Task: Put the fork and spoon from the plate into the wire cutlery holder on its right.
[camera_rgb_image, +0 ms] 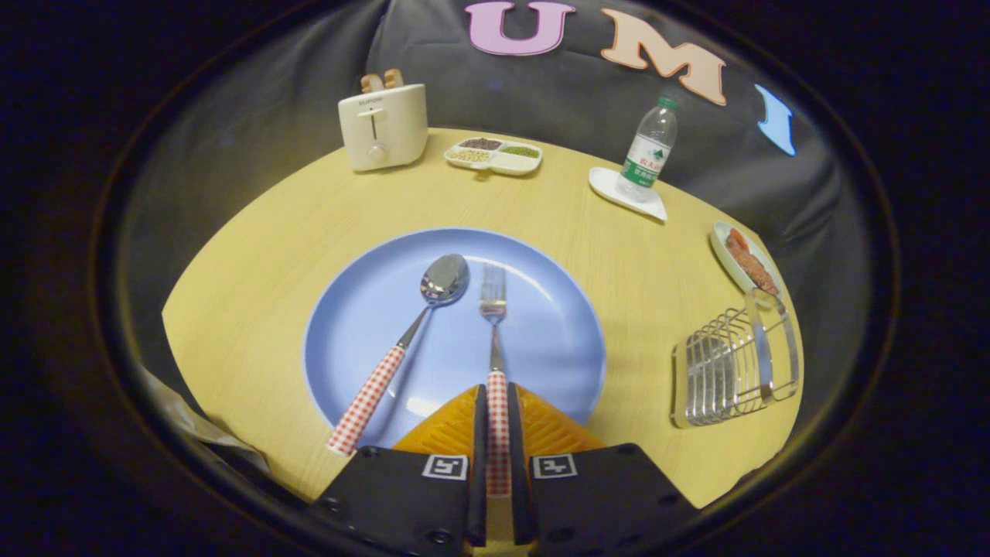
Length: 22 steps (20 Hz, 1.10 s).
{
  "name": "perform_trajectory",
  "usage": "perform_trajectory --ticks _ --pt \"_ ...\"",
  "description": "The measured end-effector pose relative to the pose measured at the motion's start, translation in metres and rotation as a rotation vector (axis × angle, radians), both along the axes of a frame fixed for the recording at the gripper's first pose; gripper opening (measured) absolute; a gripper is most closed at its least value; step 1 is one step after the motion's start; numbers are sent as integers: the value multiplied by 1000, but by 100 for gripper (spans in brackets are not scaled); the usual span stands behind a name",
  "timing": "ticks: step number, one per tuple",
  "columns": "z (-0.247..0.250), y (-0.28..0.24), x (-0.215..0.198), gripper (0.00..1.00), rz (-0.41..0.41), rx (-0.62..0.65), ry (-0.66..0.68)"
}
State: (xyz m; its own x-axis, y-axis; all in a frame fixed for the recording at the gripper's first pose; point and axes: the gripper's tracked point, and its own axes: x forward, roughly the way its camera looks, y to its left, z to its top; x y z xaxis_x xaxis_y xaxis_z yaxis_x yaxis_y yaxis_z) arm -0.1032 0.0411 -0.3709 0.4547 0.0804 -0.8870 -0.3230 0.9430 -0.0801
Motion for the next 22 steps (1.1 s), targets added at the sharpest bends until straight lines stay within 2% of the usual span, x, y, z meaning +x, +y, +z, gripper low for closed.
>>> perform_trajectory --ticks 1,7,11,12,22 --pt "3 -2 -1 16 -13 -3 0" --pt "20 -6 7 17 -56 36 25" --pt "26 -9 7 16 -26 40 50" --pt "26 -9 5 11 -9 34 60" --pt "77 -35 24 10 106 38 35"
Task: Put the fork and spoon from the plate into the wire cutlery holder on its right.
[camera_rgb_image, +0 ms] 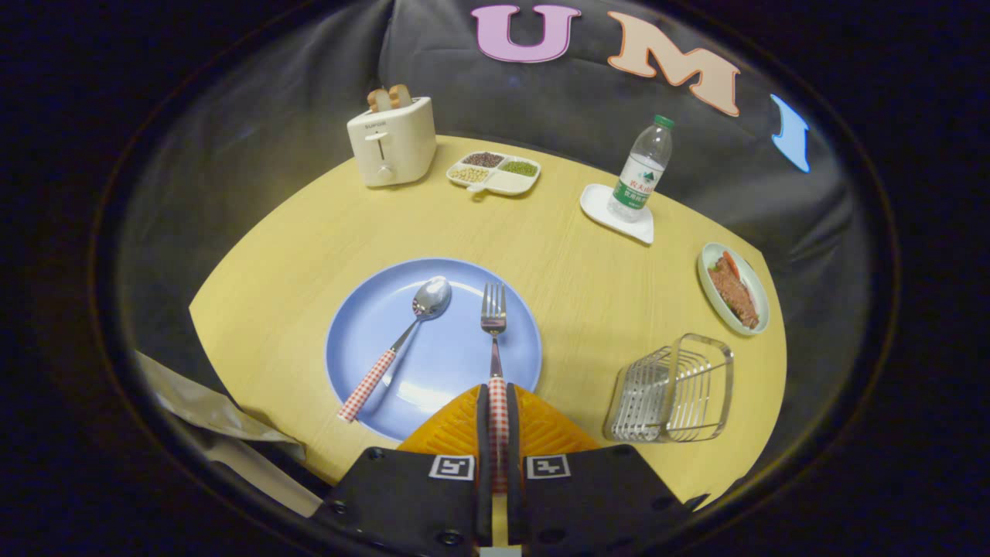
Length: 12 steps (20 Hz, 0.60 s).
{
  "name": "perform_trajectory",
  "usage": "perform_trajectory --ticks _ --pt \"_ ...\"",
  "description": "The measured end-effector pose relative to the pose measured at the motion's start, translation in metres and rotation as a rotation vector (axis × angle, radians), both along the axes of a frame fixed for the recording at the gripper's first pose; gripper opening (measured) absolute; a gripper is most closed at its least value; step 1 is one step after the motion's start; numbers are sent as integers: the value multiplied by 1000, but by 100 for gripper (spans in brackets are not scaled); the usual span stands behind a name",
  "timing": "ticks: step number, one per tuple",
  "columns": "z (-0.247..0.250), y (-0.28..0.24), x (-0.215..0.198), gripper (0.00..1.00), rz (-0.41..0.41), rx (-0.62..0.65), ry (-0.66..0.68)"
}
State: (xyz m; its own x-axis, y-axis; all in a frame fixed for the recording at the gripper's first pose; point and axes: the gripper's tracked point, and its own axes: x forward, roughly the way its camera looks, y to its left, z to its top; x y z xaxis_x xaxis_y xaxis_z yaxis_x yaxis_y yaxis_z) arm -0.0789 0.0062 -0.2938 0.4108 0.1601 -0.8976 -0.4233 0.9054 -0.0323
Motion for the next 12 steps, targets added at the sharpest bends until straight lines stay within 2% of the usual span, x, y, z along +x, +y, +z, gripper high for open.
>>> perform_trajectory --ticks 6,12 --pt "33 -36 11 11 16 26 25" --pt "55 -95 24 10 60 -38 22"
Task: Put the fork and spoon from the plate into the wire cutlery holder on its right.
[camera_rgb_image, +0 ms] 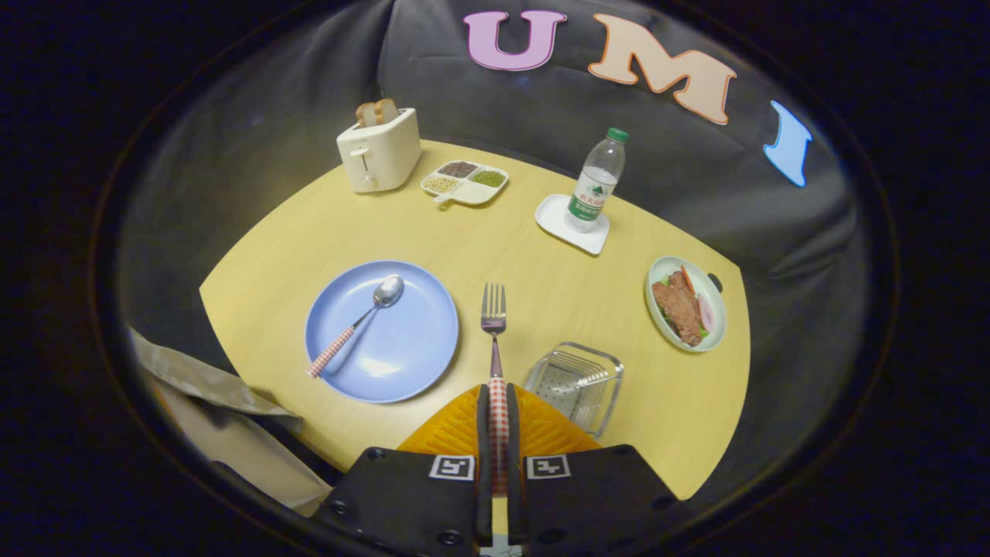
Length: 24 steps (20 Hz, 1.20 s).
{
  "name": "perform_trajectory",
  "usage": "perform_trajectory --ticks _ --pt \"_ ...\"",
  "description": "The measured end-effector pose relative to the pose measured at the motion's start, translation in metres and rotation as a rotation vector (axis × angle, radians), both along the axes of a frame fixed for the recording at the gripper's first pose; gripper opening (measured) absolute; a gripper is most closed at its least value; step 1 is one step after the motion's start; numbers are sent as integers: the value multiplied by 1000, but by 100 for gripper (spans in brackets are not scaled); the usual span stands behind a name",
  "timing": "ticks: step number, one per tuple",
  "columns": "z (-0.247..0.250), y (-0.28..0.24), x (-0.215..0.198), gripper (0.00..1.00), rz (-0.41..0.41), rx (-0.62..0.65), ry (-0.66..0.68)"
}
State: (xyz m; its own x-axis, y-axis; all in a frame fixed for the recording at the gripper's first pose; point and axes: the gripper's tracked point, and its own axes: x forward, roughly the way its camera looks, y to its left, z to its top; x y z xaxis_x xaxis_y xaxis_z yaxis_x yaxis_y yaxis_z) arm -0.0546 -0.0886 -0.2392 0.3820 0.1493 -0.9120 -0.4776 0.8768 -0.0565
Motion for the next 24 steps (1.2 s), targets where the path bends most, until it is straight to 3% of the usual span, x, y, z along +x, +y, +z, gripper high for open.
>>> perform_trajectory --ticks 13,24 --pt "12 -88 -16 10 125 -64 109" --pt "-25 -93 -19 11 221 -122 310"
